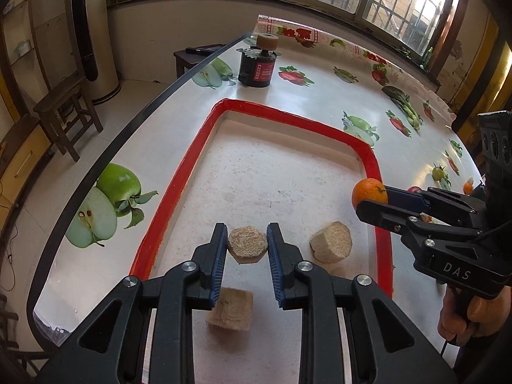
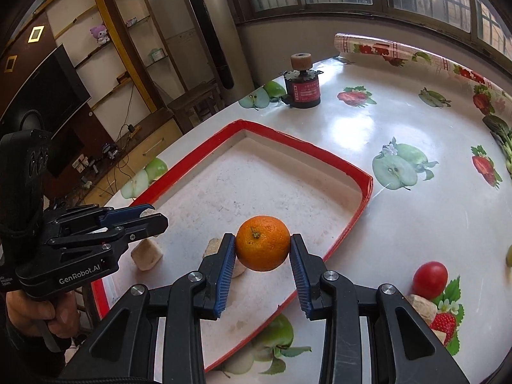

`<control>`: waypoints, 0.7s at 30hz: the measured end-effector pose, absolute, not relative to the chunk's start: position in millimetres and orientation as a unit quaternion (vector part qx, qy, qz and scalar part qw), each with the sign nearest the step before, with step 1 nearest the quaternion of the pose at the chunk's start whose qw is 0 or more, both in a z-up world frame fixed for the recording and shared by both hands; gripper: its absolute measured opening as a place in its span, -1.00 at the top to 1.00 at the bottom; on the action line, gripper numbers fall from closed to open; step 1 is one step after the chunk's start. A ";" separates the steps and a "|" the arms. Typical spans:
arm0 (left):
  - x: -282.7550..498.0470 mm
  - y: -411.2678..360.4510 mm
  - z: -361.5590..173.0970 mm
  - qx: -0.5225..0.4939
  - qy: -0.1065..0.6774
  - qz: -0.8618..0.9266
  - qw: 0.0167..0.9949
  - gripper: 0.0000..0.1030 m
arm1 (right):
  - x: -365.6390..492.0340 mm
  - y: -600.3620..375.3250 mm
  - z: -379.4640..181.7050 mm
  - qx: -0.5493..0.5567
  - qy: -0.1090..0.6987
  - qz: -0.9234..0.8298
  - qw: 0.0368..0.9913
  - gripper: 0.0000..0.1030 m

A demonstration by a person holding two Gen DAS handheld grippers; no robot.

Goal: Organize fruits
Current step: 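Open the left gripper to drop the piece while the right gripper lowers and releases the orange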

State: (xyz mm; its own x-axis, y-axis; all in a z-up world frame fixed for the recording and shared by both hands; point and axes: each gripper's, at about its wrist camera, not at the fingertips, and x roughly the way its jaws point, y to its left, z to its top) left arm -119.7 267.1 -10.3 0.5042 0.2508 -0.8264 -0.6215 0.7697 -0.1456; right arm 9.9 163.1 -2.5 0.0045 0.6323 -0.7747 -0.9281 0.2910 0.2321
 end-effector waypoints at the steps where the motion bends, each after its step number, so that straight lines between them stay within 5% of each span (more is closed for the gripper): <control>1: -117.3 270.0 -12.6 -0.220 0.428 0.261 0.837 0.56 | 11.6 168.6 -5.6 -0.180 0.421 0.568 0.684 0.32; 17: -103.0 277.8 -33.4 -0.228 0.473 0.268 0.808 0.52 | 17.3 195.9 -34.0 -0.211 0.439 0.554 0.675 0.25; 21: -107.5 273.3 -27.6 -0.224 0.468 0.279 0.808 0.49 | 18.1 184.7 -21.1 -0.193 0.434 0.557 0.681 -0.03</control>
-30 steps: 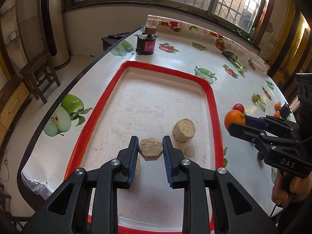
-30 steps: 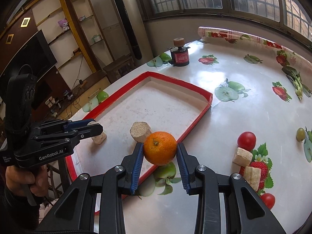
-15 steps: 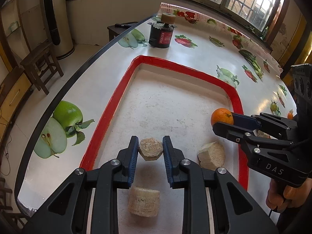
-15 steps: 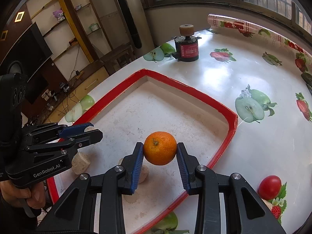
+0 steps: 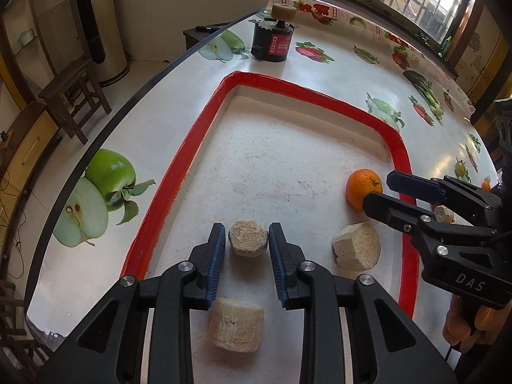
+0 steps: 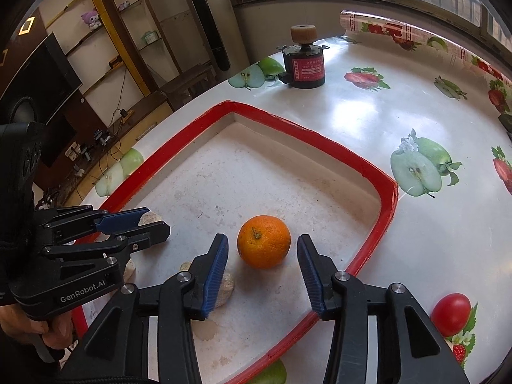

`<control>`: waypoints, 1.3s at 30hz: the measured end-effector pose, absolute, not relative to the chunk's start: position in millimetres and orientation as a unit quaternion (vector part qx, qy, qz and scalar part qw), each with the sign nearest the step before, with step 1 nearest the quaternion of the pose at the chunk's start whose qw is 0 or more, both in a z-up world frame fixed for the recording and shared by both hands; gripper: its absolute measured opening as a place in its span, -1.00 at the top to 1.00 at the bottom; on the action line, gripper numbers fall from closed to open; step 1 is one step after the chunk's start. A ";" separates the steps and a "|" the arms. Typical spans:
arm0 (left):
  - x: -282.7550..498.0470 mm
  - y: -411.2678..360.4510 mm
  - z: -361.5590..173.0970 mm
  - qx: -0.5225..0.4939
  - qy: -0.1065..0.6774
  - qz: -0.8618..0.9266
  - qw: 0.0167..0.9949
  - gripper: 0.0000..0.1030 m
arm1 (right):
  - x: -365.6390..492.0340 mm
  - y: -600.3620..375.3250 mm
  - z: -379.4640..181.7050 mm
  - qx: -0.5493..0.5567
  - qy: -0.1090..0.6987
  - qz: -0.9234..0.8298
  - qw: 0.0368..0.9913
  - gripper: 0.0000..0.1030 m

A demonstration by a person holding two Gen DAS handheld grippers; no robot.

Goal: Organize fruits
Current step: 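Open the left gripper to drop the piece while the right gripper lowers and releases the orange, then move both grippers toward the oranges beside the black cup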

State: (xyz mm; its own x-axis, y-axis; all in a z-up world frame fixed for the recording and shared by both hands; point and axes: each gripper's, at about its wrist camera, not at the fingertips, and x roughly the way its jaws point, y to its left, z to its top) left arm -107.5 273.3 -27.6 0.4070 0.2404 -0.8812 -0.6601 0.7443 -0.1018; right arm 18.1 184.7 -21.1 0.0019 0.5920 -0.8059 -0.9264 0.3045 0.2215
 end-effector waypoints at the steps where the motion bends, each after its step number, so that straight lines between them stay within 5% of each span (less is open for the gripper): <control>1: -109.5 271.9 -25.7 -0.223 0.465 0.281 0.809 0.41 | 17.6 180.9 -16.8 -0.189 0.431 0.559 0.683 -0.03; 4: -115.7 265.9 -17.2 -0.218 0.453 0.288 0.815 0.13 | 15.7 168.4 -2.9 -0.178 0.421 0.564 0.688 -0.03; 39: -69.8 149.3 23.9 -0.173 0.432 0.185 0.866 0.14 | 67.6 -37.5 17.2 -0.093 0.424 0.458 0.776 -0.07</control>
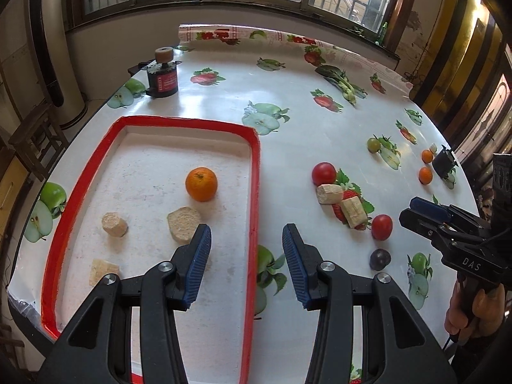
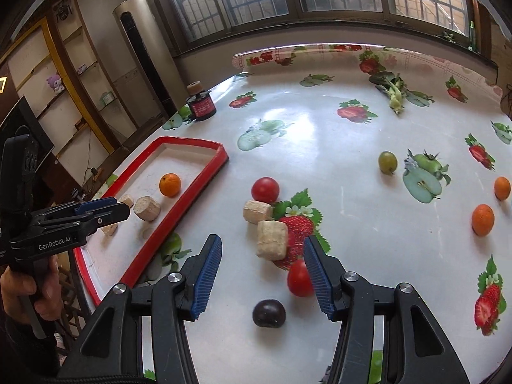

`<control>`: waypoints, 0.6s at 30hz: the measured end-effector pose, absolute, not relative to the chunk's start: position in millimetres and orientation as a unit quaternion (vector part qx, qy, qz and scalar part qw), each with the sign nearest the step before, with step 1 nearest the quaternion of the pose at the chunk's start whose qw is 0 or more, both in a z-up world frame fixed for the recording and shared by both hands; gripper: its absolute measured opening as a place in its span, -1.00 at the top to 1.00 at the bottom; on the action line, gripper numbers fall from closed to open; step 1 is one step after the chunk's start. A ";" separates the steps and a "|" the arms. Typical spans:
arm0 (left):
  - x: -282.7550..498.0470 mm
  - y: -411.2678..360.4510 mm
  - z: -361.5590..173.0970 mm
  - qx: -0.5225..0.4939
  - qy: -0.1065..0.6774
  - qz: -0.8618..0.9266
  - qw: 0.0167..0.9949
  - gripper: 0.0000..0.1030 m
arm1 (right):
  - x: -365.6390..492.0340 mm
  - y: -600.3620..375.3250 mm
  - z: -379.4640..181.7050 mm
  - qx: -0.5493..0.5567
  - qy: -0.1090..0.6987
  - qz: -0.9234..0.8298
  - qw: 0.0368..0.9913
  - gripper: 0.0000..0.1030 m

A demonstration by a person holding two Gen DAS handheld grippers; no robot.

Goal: Organize fruits
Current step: 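Move both grippers toward the oranges beside the black cup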

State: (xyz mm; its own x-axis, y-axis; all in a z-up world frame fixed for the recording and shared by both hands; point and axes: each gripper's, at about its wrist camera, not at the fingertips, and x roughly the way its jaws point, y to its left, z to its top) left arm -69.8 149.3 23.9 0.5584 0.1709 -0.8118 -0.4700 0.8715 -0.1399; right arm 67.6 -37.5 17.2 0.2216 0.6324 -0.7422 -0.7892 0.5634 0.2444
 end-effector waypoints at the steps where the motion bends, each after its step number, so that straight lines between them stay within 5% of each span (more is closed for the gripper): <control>1: -64.9 144.2 24.0 -0.171 0.433 0.179 0.867 0.14 | 72.0 -44.4 16.3 -0.089 0.426 0.452 0.779 -0.07; 18: 9.1 70.5 28.6 -0.138 0.449 0.092 0.878 0.14 | 125.5 -140.0 11.4 -0.044 0.434 0.373 0.819 -0.07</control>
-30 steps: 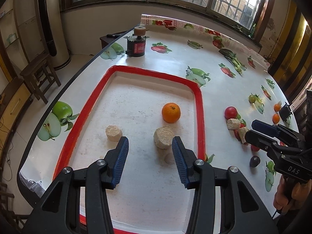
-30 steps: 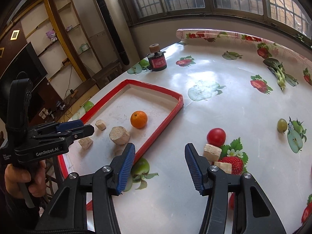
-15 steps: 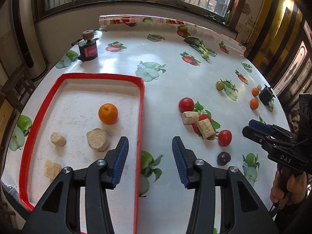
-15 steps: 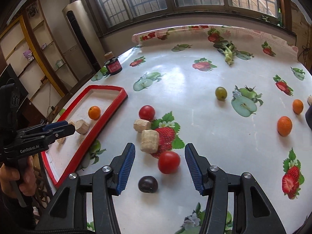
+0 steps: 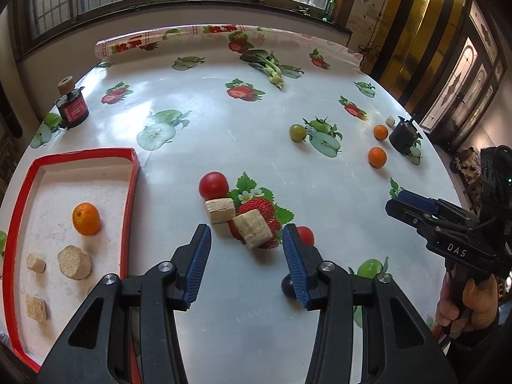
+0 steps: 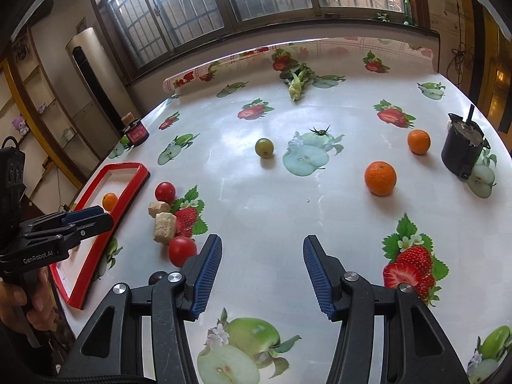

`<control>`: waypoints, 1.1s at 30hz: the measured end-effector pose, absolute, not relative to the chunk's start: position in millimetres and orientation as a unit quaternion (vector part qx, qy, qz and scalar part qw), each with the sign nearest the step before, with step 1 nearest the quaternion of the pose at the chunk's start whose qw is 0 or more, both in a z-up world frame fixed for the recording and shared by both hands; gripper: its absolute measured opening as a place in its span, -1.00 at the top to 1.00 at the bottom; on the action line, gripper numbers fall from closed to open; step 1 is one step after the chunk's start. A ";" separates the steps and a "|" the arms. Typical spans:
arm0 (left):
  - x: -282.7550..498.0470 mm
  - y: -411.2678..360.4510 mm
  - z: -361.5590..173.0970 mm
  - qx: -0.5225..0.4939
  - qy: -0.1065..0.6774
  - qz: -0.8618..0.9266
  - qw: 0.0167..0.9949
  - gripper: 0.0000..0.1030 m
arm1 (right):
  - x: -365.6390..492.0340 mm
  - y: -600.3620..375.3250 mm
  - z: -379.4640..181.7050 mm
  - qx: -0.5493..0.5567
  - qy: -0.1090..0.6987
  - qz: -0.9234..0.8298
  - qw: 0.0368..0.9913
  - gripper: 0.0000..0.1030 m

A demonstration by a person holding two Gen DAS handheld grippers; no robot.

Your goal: Organize fruits

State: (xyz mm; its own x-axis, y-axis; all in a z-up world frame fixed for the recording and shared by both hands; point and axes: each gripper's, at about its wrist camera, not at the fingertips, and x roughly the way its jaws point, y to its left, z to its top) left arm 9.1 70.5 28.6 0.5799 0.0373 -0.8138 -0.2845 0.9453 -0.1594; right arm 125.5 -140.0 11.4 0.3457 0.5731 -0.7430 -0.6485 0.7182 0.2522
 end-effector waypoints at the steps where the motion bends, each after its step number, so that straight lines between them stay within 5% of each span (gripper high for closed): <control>1: 13.6 67.6 28.3 -0.138 0.450 0.087 0.878 0.14 | 129.0 -144.2 10.3 -0.042 0.435 0.368 0.821 -0.07; 33: 194.4 -74.2 -27.1 -0.124 0.488 -0.034 0.863 0.15 | 302.0 -167.0 -14.9 -0.048 0.435 0.258 0.861 0.01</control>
State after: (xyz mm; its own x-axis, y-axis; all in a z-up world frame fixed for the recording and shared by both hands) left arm 194.4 -74.2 -27.1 0.5207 -0.1804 -0.8345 -0.0621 0.9668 -0.2477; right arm 302.0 -167.0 -14.9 0.4886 0.4020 -0.7744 -0.4854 0.8627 0.1416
